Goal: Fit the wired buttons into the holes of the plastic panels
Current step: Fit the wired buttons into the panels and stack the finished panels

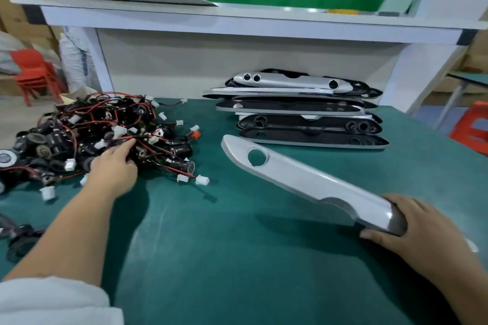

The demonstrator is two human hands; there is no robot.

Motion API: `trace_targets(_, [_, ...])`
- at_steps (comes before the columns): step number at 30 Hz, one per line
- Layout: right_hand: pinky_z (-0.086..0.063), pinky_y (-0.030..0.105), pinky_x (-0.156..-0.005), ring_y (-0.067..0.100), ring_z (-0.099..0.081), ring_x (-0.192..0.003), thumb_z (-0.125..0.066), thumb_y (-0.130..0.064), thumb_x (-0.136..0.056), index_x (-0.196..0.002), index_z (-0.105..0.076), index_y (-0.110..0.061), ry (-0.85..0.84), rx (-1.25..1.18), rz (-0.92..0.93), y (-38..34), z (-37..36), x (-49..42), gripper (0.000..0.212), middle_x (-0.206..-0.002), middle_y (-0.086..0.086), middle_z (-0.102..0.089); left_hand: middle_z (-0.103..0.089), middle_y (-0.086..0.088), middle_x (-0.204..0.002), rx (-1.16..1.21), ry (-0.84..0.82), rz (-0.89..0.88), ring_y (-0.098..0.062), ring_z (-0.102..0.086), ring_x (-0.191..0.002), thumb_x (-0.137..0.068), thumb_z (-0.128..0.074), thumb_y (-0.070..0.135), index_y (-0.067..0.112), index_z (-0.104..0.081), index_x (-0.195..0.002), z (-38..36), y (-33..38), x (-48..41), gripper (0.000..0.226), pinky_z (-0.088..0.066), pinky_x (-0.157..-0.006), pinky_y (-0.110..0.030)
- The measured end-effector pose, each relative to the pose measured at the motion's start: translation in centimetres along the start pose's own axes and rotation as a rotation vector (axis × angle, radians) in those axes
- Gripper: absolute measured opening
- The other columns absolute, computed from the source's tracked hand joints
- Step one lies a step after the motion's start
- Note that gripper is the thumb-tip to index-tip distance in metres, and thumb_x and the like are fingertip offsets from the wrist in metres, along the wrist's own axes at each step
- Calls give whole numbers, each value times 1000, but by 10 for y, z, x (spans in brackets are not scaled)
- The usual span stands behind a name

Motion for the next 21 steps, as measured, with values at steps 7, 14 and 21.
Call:
trace_targets(7, [-38,35,-70,22,-50,-84,-44,-88,-47,-106,-55,-33,31,-7,-92,5,0,-7,81,-90,-6,-54,-55,-12,-119,253,-5,-48,-29,-52,-107,-85,-66,39,29,-58,-101,-4,20,14,20,-43,-95,-40])
trace_targets(14, [-40,36,-72,24,-53,-89,-40,-90,-47,-110,-54,-32,-8,34,-90,6,0,-4,87,-97,-3,-59,-48,-13,-127,103,-158,-66,-25,-51,-101,-84,-71,31,22,-62,-115,2,20,19,34,-38,-91,-34])
trace_targets(21, [-40,35,-72,16,-44,-82,-38,-92,-48,-111,-53,-34,-15,25,-90,8,1,-4,86,-89,-10,-50,-55,-6,-134,14,-221,-48,-24,-56,-101,-90,-62,37,31,-51,-127,9,4,27,40,-40,-82,-31])
Point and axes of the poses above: each hand's wrist, its own x-axis away from the middle knuckle, its own z-axis out of the back of the hand, y = z × x, the point moved 2 cm from there along -x, towards the middle knuckle
